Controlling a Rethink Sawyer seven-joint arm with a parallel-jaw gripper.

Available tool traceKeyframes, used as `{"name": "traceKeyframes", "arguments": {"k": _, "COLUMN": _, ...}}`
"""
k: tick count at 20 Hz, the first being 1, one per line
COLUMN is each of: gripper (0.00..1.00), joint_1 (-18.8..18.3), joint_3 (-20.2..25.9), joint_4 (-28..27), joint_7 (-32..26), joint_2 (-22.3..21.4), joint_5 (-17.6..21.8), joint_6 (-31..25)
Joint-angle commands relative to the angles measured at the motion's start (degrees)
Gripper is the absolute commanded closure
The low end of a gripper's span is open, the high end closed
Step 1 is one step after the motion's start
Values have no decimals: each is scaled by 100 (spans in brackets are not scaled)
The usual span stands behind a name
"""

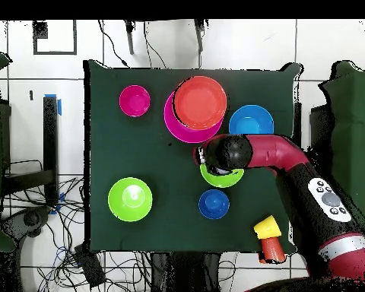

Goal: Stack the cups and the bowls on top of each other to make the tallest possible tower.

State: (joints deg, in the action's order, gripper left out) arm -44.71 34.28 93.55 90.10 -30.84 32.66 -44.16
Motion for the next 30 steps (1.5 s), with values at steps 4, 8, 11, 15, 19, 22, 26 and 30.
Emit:
{"name": "traceKeyframes", "arguments": {"k": 4, "gripper": 100, "joint_1": 1079, "joint_3": -641, "joint_4": -254, "joint_7": 745, "joint_2": -974, "joint_5": -111, "joint_6": -1094}}
{"name": "traceKeyframes", "arguments": {"k": 8, "gripper": 100, "joint_1": 1335, "joint_3": -813, "joint_4": -372, "joint_7": 794, "joint_2": -1088, "joint_5": -199, "joint_6": -1353}}
{"name": "traceKeyframes", "arguments": {"k": 11, "gripper": 100, "joint_1": 1441, "joint_3": -906, "joint_4": -391, "joint_7": 819, "joint_2": -1066, "joint_5": -246, "joint_6": -1329}}
{"name": "traceKeyframes", "arguments": {"k": 15, "gripper": 100, "joint_1": 1514, "joint_3": -1070, "joint_4": -292, "joint_7": 888, "joint_2": -960, "joint_5": -152, "joint_6": -936}}
{"name": "traceKeyframes", "arguments": {"k": 19, "gripper": 0, "joint_1": 1550, "joint_3": -1214, "joint_4": -171, "joint_7": 865, "joint_2": -1019, "joint_5": -109, "joint_6": -669}}
{"name": "traceKeyframes", "arguments": {"k": 22, "gripper": 0, "joint_1": 1550, "joint_3": -1259, "joint_4": -99, "joint_7": 859, "joint_2": -1043, "joint_5": 20, "joint_6": -402}}
{"name": "traceKeyframes", "arguments": {"k": 26, "gripper": 0, "joint_1": 1531, "joint_3": -1327, "joint_4": 3, "joint_7": 758, "joint_2": -1057, "joint_5": 6, "joint_6": -211}}
{"name": "traceKeyframes", "arguments": {"k": 30, "gripper": 0, "joint_1": 1497, "joint_3": -1433, "joint_4": 243, "joint_7": 822, "joint_2": -1027, "joint_5": -22, "joint_6": 155}}
